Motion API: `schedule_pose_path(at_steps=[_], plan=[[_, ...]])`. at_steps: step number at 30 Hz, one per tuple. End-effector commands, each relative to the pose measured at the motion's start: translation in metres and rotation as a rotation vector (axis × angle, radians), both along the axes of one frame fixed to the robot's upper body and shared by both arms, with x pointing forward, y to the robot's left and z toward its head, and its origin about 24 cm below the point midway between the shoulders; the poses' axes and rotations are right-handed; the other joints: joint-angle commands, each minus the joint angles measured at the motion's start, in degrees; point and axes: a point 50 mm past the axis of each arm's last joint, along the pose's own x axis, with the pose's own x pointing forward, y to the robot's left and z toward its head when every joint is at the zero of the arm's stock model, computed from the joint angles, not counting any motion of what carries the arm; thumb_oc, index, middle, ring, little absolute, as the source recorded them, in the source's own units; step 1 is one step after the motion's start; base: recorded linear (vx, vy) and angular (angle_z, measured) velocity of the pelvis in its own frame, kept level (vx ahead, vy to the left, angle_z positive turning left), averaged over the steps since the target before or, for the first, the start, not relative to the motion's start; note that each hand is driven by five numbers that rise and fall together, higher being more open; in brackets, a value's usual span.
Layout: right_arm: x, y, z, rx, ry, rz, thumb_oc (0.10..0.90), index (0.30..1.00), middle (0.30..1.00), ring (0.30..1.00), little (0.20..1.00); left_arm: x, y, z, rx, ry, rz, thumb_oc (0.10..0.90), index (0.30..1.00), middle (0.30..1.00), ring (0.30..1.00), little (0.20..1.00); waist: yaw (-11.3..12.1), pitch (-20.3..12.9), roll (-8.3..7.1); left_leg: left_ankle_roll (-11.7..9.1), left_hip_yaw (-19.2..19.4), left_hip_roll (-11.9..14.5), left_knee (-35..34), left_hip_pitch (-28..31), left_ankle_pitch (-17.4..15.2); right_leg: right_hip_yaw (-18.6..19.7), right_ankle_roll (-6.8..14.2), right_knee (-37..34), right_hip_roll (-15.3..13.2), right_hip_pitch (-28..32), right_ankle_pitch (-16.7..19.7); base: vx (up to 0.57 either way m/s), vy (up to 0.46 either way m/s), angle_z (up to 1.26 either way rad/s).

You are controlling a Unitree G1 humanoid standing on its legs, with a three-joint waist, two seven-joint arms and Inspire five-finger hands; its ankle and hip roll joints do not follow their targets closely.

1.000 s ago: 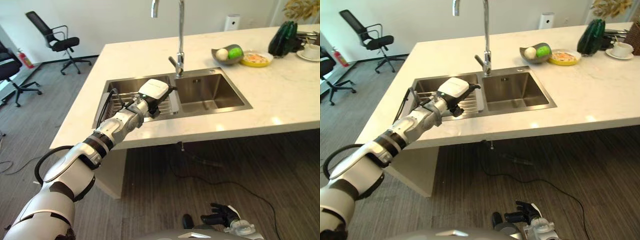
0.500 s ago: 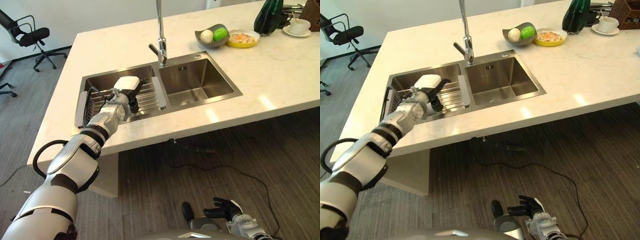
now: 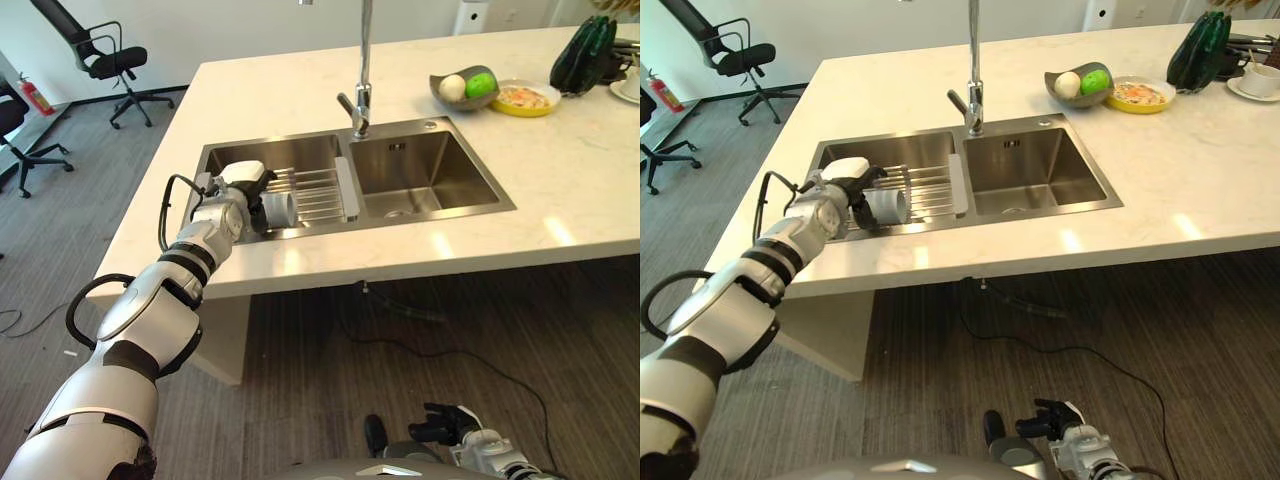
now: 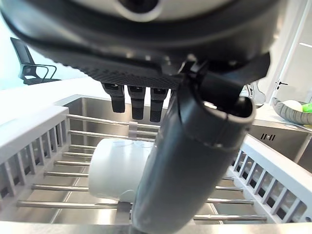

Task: Place the dishes in the dishwasher.

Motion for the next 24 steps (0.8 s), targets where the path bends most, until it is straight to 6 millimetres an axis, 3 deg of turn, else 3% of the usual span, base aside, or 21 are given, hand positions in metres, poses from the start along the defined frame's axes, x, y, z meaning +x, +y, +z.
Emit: schedule_pose_path(at_steps=[1, 7, 12, 19, 20, 21, 22, 24], plan=[[-0.002, 0.008, -0.003, 0.022, 0.028, 0.065, 0.8, 0.9, 0.9, 0.9, 0.9, 0.02, -0.005, 0.103, 0.041, -0.263, 0.026, 0.8, 0.9, 0.9, 0.9, 0.9, -0.22, -0.72, -0.45, -0.82, -2.85, -1.02, 0.57, 0.18, -1.94, -0.85, 6.03, 0.87, -2.95, 6.34, -9.89, -0.01, 0.012, 0.06], [0.002, 0.005, -0.001, 0.009, 0.023, 0.084, 0.8, 0.9, 0.9, 0.9, 0.9, 0.021, -0.009, 0.093, 0.073, -0.22, 0.025, 0.8, 0.9, 0.9, 0.9, 0.9, -0.9, 0.84, -0.07, -0.89, -2.98, -1.31, 0.57, -0.85, -1.81, -0.58, 6.08, 0.92, -3.12, 5.19, -9.5, -0.03, 0.013, 0.04], [0.016, -0.002, 0.005, -0.011, -0.012, 0.08, 0.8, 0.9, 0.9, 0.9, 0.9, 0.022, -0.015, 0.099, 0.059, -0.234, 0.015, 0.8, 0.9, 0.9, 0.9, 0.9, -1.68, 2.88, 0.56, -0.96, -2.47, -1.25, 0.57, -3.05, -1.19, 0.04, 6.17, 1.66, -3.33, 1.88, -8.64, -0.09, 0.02, 0.01], [0.027, -0.007, 0.01, -0.027, -0.042, 0.078, 0.8, 0.9, 0.9, 0.9, 0.9, 0.022, -0.005, 0.103, 0.058, -0.234, 0.05, 0.8, 0.9, 0.9, 0.9, 0.9, -2.21, 4.73, 1.69, -1.07, -1.06, -0.92, 0.57, -5.89, -0.34, 1.18, 6.16, 3.11, -3.14, -2.56, -7.94, -0.03, 0.006, -0.13], [0.024, -0.034, 0.015, -0.091, -0.017, 0.035, 0.8, 0.9, 0.9, 0.9, 0.9, 0.022, -0.003, 0.097, 0.043, -0.227, 0.047, 0.8, 0.9, 0.9, 0.9, 0.9, -1.81, 4.94, 2.15, -1.1, -1.22, -0.97, 0.57, -6.37, -0.19, 1.08, 6.26, 3.23, -3.22, -3.2, -7.97, 0.03, 0.0, -0.03], [0.024, -0.034, 0.016, -0.092, -0.018, 0.035, 0.8, 0.9, 0.9, 0.9, 0.9, 0.022, -0.003, 0.097, 0.041, -0.227, 0.047, 0.8, 0.9, 0.9, 0.9, 0.9, -1.79, 4.91, 2.25, -1.1, -1.22, -0.96, 0.57, -6.39, -0.21, 1.08, 6.26, 3.25, -3.2, -3.23, -7.98, 0.03, 0.012, -0.07], [-0.008, -0.042, 0.008, -0.081, 0.046, 0.022, 0.8, 0.9, 0.9, 0.9, 0.9, 0.02, 0.009, 0.099, 0.037, -0.235, 0.077, 0.8, 0.9, 0.9, 0.9, 0.9, -2.65, 5.11, 2.38, -1.13, -0.95, -0.95, 0.57, -6.63, -0.26, 1.39, 6.33, 3.24, -3.14, -3.8, -7.83, 0.0, 0.03, -0.04], [-0.025, -0.056, 0.009, -0.105, 0.067, 0.016, 0.8, 0.9, 0.9, 0.9, 0.9, 0.015, 0.038, 0.113, 0.032, -0.27, 0.147, 0.8, 0.9, 0.9, 0.9, 0.9, -3.76, 5.72, 2.17, -1.21, -0.02, -0.85, 0.57, -7.11, -0.34, 2.15, 6.36, 3.46, -2.82, -4.9, -7.52, 0.0, 0.027, -0.13]])
